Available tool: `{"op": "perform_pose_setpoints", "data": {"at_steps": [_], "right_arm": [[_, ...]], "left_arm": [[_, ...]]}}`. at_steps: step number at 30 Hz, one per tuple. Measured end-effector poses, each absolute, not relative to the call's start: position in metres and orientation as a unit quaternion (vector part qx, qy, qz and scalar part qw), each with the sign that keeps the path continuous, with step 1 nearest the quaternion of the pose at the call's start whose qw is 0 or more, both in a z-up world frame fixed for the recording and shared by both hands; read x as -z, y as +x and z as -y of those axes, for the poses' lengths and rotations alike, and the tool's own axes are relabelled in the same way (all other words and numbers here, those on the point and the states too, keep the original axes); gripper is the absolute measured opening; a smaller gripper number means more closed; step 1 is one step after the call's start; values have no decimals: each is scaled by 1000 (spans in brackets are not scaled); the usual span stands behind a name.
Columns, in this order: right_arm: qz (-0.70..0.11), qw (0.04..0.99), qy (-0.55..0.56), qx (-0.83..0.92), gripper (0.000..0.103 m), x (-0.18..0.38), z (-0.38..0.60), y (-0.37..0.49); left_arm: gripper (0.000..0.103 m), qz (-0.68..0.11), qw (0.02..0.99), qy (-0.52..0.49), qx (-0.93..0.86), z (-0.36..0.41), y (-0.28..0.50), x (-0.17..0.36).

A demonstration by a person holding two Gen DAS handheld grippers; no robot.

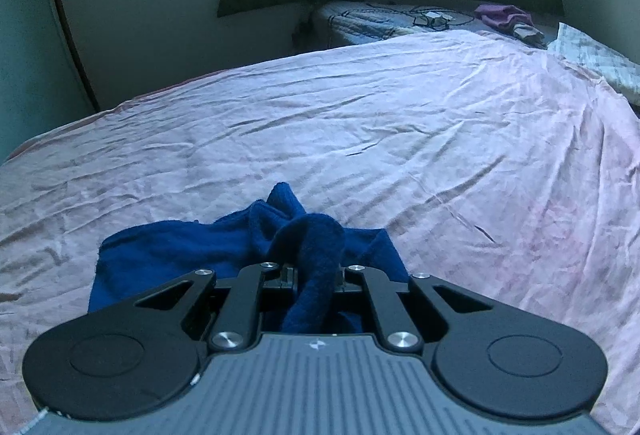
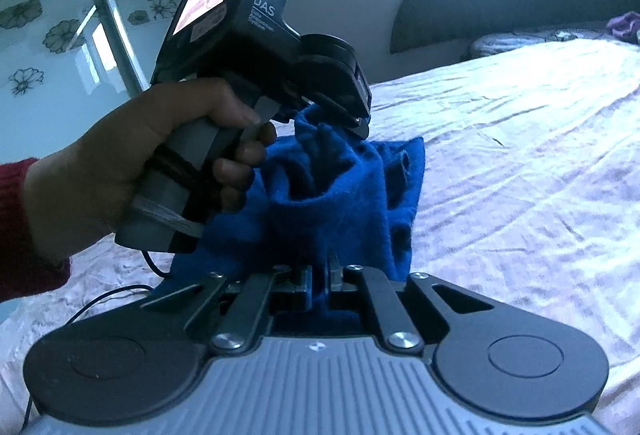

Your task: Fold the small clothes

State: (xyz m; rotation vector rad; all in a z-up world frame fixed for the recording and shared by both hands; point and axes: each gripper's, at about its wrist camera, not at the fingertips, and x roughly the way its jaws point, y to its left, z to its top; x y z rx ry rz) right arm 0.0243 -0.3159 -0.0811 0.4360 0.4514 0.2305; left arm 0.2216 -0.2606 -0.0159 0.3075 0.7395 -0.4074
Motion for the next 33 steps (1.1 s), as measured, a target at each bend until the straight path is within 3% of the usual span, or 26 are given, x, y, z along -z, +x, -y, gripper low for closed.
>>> {"op": "perform_pose_setpoints", "data": {"at_steps": [3,4,8,10,13,18,28,33], "right_arm": [[-229,942,219,-113,5,83,318,26],[-232,941,220,-113,5,84,318,27],[-239,938,224,-113,5,85,319,28],[-242,935,231,-114,5,86,320,29],[-244,932,241,-116,5,89,323,29],[-254,924,258,-124,5,94,328,32],[-259,905,310,-135,7,102,345,33],[-261,884,362,-141,9,110,355,31]], "left_arm": [[20,-350,902,154,202,264,220,18],[34,-347,902,156,205,264,219,18],[57,-324,908,157,212,264,214,12],[75,-308,916,155,204,261,212,6],[84,-284,929,147,187,248,210,-5],[93,-283,939,124,150,202,204,-17],[94,-314,938,88,118,117,178,-13],[94,-325,926,125,143,109,149,3]]}}
